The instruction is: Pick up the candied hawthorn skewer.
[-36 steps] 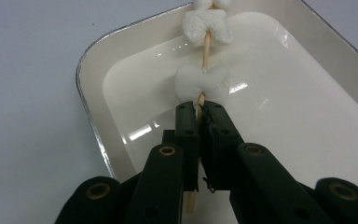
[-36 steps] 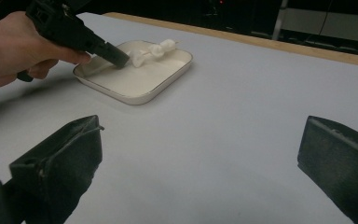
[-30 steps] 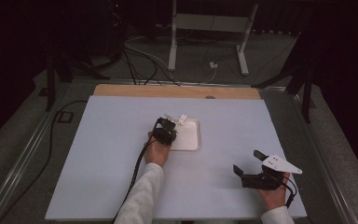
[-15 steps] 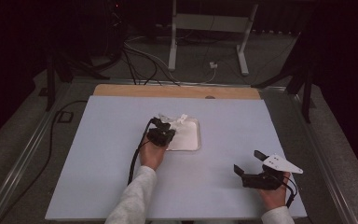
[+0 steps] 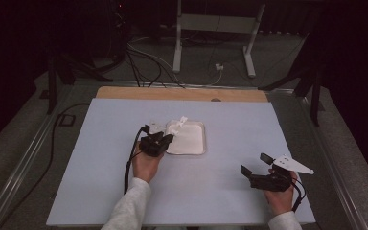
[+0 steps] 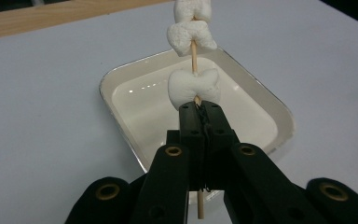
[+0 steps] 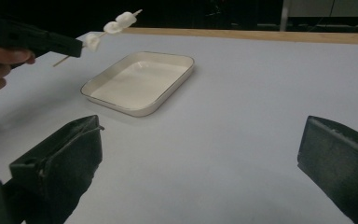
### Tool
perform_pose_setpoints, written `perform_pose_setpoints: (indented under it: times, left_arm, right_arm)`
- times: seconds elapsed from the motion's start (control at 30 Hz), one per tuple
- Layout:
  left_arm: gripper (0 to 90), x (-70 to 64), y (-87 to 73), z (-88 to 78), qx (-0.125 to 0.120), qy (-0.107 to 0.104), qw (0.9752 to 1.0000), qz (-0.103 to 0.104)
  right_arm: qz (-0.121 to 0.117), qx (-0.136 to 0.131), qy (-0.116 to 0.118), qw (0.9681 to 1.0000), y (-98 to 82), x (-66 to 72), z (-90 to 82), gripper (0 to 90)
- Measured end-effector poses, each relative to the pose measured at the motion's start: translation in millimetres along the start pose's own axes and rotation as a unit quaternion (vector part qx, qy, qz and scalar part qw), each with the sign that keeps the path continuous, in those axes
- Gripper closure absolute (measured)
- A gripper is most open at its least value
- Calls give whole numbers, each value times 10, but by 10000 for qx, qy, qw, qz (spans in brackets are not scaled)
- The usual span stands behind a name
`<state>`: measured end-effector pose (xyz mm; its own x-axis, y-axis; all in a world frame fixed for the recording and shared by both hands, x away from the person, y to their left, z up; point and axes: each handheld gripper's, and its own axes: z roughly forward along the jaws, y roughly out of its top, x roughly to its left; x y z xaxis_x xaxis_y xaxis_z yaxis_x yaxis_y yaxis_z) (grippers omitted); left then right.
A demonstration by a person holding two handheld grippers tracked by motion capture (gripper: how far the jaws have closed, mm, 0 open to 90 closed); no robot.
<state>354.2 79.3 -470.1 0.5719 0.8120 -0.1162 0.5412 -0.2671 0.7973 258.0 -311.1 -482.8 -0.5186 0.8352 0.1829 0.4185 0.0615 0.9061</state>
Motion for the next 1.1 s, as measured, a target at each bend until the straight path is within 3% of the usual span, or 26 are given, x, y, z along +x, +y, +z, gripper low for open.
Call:
perform_pose_setpoints:
  times: [0.37, 0.53, 0.67, 0.87, 1.1]
  left_arm:
    - [900, -25, -188, -301, -313, -74, 9995, 71]
    - [900, -48, -228, -392, -429, -130, 9989, 115]
    - [900, -64, -255, -453, -497, -173, 9984, 200]
    - [900, -53, -266, -472, -619, -242, 9972, 356]
    - [900, -87, -277, -473, -689, -258, 9965, 405]
  right_arm:
    - [-36, -92, 196, 9998, 185, 51, 19, 0]
    - [12, -424, 382, 9984, 398, 85, 150, 0]
    - [37, -339, 456, 9984, 524, 135, 266, 0]
    - [77, -161, 755, 9970, 742, 230, 494, 0]
    - [-34, 54, 1094, 9940, 929, 439, 782, 0]
